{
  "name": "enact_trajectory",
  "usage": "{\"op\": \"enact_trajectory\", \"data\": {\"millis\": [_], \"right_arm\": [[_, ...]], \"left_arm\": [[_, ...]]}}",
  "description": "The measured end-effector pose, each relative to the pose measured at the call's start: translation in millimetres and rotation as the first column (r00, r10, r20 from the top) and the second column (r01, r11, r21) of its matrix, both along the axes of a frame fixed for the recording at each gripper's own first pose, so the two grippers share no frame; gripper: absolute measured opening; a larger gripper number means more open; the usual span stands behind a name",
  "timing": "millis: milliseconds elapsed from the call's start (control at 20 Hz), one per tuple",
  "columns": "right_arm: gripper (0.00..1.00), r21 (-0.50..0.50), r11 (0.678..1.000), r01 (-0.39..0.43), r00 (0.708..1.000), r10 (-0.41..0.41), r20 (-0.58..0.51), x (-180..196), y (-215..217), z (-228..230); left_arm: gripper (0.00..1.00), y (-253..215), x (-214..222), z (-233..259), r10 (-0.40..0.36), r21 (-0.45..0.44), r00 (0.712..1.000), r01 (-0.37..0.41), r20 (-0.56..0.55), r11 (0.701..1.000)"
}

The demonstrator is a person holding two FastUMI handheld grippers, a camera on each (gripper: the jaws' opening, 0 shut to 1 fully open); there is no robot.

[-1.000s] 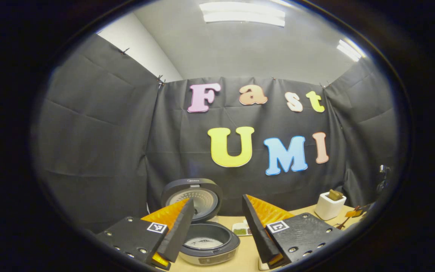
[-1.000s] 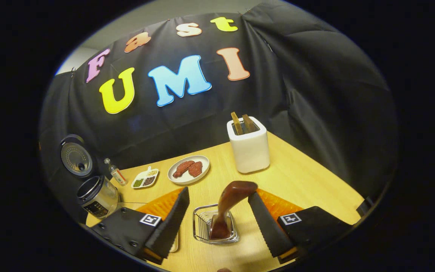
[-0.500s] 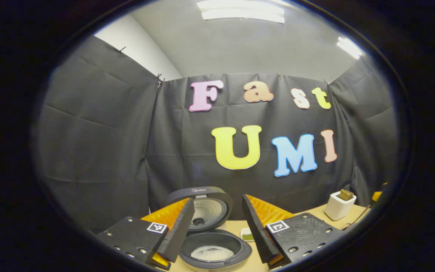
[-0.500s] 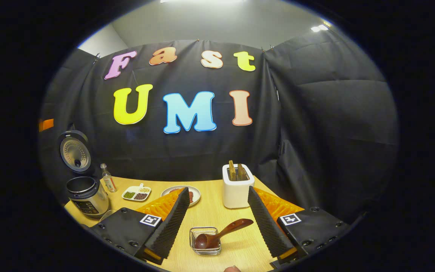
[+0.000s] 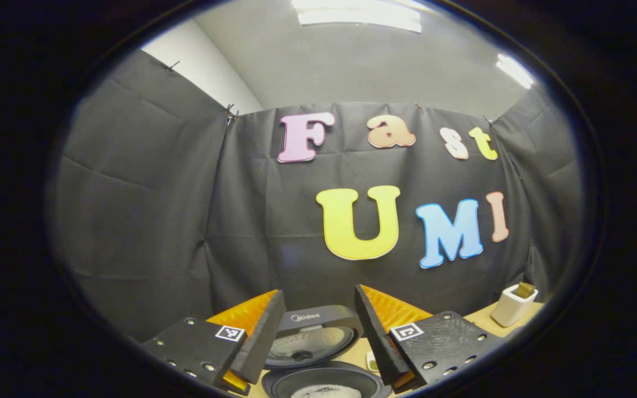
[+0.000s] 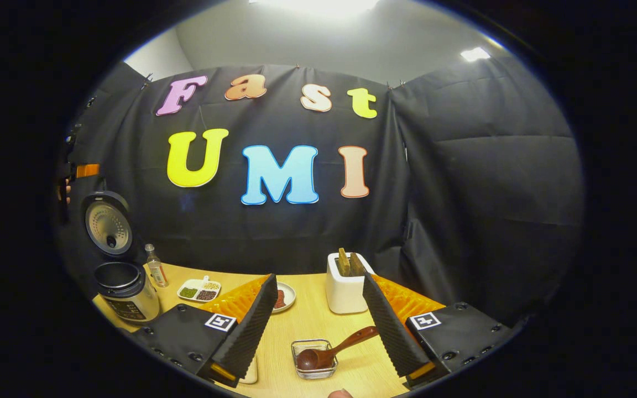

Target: Close the left gripper, press the button to open the rice cooker; take a wooden spoon from the chopstick holder with the right hand, scoop a spoonful of rice and pour it into the rice cooker, then put the wooden spoon back into the chopstick holder.

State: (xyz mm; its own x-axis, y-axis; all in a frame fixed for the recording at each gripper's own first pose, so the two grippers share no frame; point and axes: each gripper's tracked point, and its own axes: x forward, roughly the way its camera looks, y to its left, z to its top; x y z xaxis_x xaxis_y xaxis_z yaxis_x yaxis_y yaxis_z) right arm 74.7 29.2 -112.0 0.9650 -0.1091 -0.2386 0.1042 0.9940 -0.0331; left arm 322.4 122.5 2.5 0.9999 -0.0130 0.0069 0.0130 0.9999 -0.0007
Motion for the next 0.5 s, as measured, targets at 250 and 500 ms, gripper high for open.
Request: {"op": "enact_trajectory", "data": {"millis": [250,500], "right_arm": [[0.98,-0.008,1.0,0.008,1.0,-0.008,-0.012,3,10,-4],[0.98,-0.028,0.999,-0.017,0.999,0.016,-0.048,2,14,-12]], "left_arm": [[0.79,22,66,-44,0.034,0.051,0.996,-0.03,-0.087,0.998],[0.82,33,93,-70,0.067,0.076,0.991,-0.059,-0.113,0.995]]}}
